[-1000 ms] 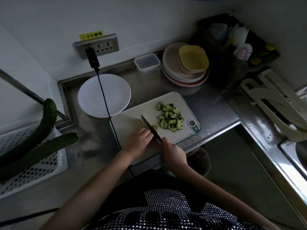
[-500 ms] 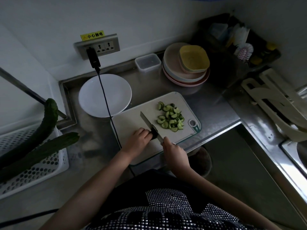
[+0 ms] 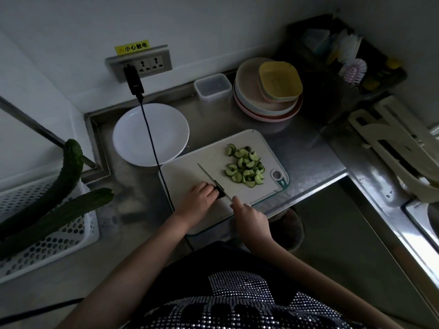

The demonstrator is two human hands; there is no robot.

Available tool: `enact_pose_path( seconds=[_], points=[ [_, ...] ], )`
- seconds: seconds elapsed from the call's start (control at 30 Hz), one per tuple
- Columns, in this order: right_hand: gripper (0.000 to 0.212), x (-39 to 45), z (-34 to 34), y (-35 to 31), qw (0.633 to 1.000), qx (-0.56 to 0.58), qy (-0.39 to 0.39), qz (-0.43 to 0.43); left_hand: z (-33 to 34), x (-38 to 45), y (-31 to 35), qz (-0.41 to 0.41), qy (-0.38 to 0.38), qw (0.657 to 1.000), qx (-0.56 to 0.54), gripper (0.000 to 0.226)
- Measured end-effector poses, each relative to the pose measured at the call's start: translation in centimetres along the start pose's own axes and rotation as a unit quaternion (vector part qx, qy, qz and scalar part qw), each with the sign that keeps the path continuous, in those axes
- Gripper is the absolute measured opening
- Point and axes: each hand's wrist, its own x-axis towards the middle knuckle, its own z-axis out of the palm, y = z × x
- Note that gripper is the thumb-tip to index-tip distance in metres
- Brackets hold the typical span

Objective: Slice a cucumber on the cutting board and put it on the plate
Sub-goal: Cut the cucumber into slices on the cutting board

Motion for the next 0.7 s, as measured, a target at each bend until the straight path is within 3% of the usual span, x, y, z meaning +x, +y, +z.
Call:
enact_pose_path(
  seconds=[0.23,0.4,0.5,0.7],
  points=[
    [0.023,0.7,0.1,-0.1,0.999,-0.016,-0.039,0.03,0.3,-0.2,-0.1,-0.012,-0.014,1.0,0.009,0.033],
    [0.009,0.3,-0.2,0.8,0.999,0.021,0.028,0.021,0.6,-0.1,-0.1,-0.006,-0.001,1.0,0.008,0.028],
    [0.012,-0.2,-0.6,1.1,0.995,0.056,0.085,0.014,0.9,-0.1,-0.3,0.003,0.028,1.0,0.004,0.024],
    [0.021,-0.1,-0.4,0.2,0.998,0.044,0.053,-0.011,0.7,-0.1,-0.2,0.014,0.037,0.999,0.009,0.024]
  ],
)
